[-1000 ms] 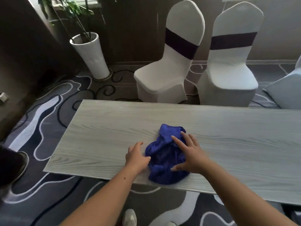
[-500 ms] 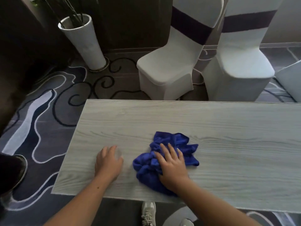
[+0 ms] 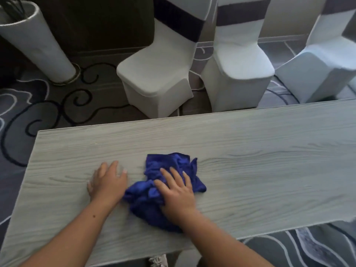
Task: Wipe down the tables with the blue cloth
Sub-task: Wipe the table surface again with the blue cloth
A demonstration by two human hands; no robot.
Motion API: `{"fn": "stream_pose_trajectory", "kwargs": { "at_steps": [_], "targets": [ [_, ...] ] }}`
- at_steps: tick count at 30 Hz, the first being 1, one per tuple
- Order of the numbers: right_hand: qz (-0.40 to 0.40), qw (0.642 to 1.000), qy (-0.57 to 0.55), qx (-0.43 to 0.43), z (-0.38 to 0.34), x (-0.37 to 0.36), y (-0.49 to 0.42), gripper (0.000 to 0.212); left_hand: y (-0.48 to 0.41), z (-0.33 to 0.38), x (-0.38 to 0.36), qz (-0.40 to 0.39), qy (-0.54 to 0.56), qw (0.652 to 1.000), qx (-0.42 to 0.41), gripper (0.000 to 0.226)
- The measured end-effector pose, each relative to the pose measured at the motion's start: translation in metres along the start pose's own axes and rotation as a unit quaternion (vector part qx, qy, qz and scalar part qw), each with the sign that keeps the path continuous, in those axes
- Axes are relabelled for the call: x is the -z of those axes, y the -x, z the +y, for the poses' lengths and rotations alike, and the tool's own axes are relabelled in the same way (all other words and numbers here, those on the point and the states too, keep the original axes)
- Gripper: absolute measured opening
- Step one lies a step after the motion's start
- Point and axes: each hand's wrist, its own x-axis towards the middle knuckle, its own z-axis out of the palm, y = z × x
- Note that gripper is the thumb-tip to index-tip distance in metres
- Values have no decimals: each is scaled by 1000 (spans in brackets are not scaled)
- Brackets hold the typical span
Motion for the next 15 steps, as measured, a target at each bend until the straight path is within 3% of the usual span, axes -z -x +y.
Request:
{"fn": "stream_pose_trajectory", "kwargs": {
  "at_steps": [3, 8, 15],
  "targets": [
    [72, 984, -13, -163, 135, 38, 30, 65, 13, 45, -10, -17, -11, 1000, -21, 54],
    [81, 905, -1, -418, 361, 91, 143, 66, 60, 137, -59, -34, 10, 997, -66, 54],
    [95, 856, -2, -509, 547, 145, 242, 64, 172, 280, -170, -136, -100, 978, -124, 71]
  ]
}}
